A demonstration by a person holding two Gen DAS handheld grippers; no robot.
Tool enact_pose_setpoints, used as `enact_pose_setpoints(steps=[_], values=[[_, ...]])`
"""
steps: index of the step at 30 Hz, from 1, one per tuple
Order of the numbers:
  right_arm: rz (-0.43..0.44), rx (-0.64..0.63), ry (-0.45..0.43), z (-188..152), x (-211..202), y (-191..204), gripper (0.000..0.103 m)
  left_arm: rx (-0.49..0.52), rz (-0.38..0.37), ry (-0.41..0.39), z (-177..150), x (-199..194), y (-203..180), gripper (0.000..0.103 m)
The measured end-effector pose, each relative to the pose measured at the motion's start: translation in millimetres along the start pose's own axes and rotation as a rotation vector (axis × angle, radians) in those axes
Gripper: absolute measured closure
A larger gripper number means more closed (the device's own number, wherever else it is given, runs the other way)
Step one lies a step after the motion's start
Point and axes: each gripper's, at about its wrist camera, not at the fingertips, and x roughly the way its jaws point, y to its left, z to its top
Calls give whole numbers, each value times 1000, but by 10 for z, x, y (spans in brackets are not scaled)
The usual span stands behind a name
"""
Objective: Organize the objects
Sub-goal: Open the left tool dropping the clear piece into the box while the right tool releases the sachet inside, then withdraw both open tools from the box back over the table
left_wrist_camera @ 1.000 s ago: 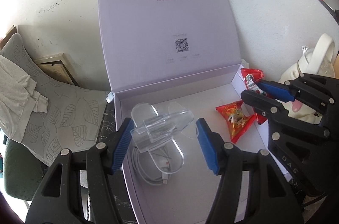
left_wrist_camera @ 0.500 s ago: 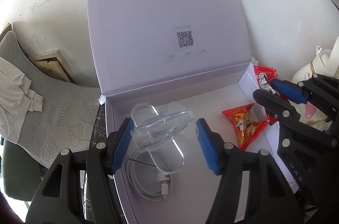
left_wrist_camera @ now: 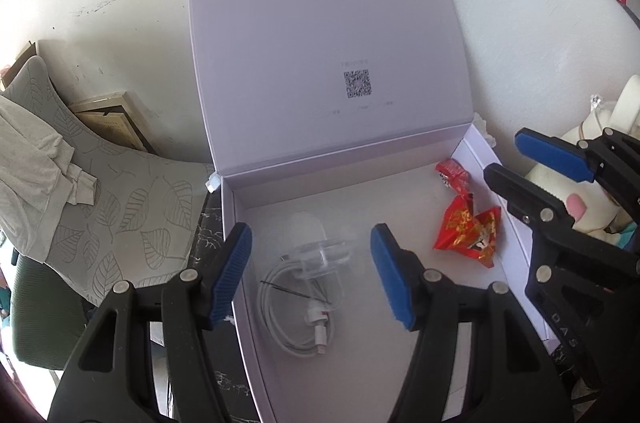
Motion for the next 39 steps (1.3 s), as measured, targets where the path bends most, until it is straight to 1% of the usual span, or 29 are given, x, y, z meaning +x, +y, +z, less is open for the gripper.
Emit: enact_pose_setpoints(steps=[4, 11, 20, 29, 32, 39], values=[[-2, 4, -16, 38, -102, -4, 73, -5, 1, -18, 11, -157, -7, 42], [-12, 2, -54, 69, -412, -56, 73, -13, 13, -63, 18, -492, -14, 42], [5, 9, -90, 57, -744, -86, 73, -21, 29, -102, -46, -892, -58, 42], [21, 8, -127, -32, -1149, -72, 73, -30, 43, -140, -190, -1305, -121, 42], [33, 15, -132, -83, -1263, -66, 71, -31, 48, -150, -257, -1417, -139, 42], [49, 26, -132, -244, -1476, -31, 70, -31, 53, -167, -451, -1646, -185, 38]])
